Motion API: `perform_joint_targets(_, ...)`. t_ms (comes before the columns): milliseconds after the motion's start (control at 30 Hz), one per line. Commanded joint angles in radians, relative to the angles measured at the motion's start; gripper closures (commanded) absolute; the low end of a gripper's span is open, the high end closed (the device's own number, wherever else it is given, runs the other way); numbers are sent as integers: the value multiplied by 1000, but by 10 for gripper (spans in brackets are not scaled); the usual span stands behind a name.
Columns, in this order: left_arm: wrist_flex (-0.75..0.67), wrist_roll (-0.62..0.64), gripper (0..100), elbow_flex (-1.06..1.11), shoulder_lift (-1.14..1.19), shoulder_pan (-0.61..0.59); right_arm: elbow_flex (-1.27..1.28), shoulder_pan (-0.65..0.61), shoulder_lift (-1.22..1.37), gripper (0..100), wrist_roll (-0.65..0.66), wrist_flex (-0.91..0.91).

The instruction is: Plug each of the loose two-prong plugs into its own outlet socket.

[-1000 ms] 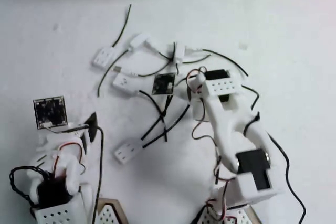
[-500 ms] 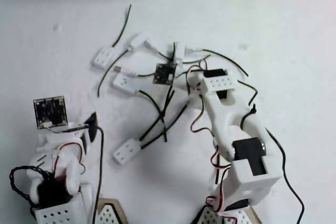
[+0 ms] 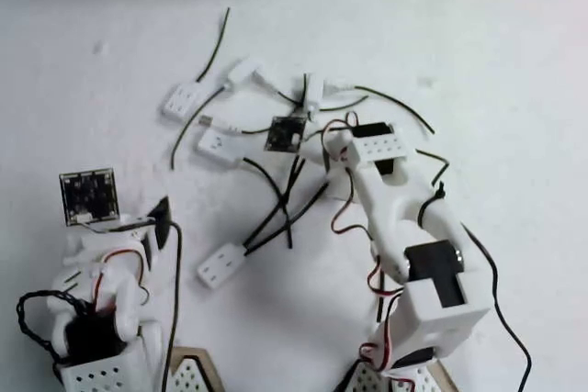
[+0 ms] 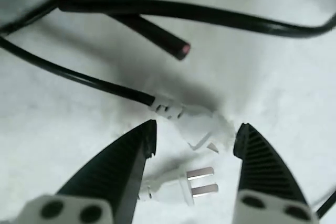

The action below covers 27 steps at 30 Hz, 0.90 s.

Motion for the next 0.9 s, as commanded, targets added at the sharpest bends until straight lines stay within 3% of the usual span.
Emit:
perform_joint_targets(0, -21, -6, 718, -5, -7, -2, -12, -28, -27, 751, -9, 10)
perform_joint_targets(167, -21, -6, 718, -5, -7, -2, -14, -38, 58, 767, -15, -84)
perform_joint_targets(367, -21, -6, 718, -5, -7, -2, -66, -36, 73, 962, -11, -94)
perform_joint_targets(433, -21, -6, 718, -5, -7, -2, -84, -35, 67, 977, -15, -85)
perform_joint_targets(867, -21, -8, 718, -5, -7, -2, -210, -21, -202, 979, -181, 305)
